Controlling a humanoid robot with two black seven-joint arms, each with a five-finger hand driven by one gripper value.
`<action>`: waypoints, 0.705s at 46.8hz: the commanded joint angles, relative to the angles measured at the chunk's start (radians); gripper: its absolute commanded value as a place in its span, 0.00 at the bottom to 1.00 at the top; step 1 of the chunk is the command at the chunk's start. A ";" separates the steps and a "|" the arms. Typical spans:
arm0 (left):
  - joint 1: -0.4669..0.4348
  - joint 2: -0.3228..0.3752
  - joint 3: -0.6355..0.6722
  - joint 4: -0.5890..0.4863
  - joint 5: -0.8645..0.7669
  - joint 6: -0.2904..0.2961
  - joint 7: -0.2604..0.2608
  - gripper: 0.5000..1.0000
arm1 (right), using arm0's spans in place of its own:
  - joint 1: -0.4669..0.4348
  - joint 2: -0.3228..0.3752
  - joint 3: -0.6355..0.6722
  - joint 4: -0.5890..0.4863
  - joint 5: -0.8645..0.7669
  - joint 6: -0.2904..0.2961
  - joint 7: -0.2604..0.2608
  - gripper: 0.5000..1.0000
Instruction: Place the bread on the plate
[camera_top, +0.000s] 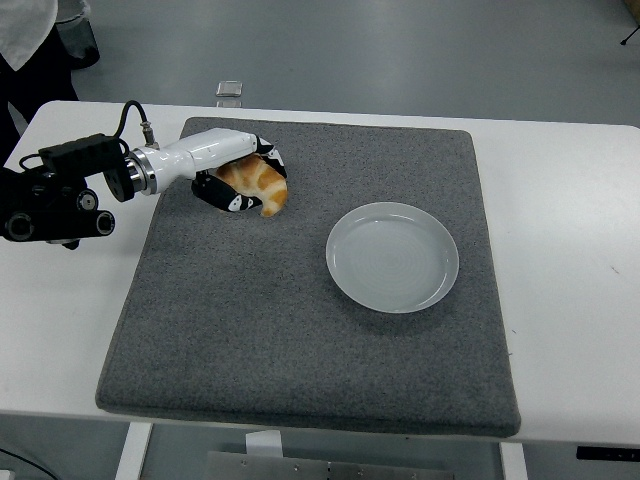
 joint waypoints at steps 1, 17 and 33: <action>-0.038 0.015 0.000 -0.004 0.016 -0.002 -0.001 0.00 | 0.001 0.000 0.000 0.001 0.000 0.000 0.000 0.86; -0.181 0.043 0.000 -0.005 0.016 -0.042 -0.001 0.00 | 0.008 0.000 0.000 -0.001 -0.002 0.000 0.000 0.86; -0.339 0.093 -0.079 -0.001 -0.004 -0.203 -0.001 0.00 | 0.014 0.000 -0.002 -0.001 -0.002 0.000 0.000 0.86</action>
